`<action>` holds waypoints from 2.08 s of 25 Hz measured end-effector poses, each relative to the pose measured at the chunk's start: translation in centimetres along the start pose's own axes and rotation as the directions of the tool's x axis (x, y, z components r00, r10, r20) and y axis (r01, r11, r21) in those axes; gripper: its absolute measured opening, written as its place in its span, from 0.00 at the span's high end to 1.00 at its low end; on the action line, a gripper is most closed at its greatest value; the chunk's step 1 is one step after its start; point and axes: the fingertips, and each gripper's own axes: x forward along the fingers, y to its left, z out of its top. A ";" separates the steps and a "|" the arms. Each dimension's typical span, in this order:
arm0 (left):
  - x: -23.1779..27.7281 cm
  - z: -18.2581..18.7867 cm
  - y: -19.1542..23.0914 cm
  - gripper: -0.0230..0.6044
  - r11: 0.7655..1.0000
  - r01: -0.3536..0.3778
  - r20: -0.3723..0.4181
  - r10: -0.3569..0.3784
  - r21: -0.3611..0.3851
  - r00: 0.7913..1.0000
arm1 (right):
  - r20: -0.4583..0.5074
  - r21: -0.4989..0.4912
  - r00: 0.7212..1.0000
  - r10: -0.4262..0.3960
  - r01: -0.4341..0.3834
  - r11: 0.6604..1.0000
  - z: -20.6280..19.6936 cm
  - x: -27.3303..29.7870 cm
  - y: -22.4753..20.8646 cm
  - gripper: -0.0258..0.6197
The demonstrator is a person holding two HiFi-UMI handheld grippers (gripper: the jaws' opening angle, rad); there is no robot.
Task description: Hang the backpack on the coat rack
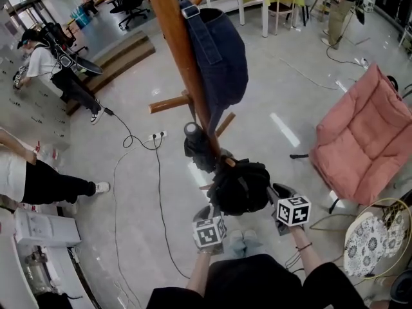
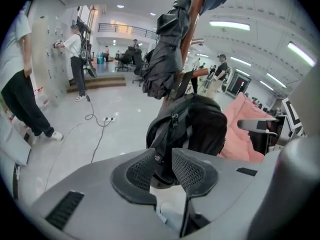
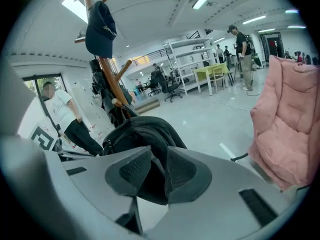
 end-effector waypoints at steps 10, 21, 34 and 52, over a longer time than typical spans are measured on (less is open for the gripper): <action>-6.2 6.0 -3.1 0.93 0.979 0.067 0.176 -0.102 0.194 0.979 | 0.120 -0.067 0.992 0.046 -0.038 0.997 4.8 -4.6 2.6 0.93; -12.6 11.3 -4.7 0.94 0.956 0.033 0.342 -0.137 0.291 0.930 | 0.279 -0.153 0.948 0.151 -0.111 0.982 11.4 -9.9 6.3 0.94; -16.9 15.5 -3.7 0.94 0.964 -0.027 0.513 -0.117 0.265 0.850 | 0.442 -0.256 0.877 0.186 -0.076 0.964 16.4 -14.0 7.4 0.94; -17.7 16.2 -2.5 0.94 0.966 -0.056 0.561 -0.100 0.253 0.822 | 0.500 -0.244 0.848 0.175 -0.056 0.968 17.5 -14.8 6.5 0.94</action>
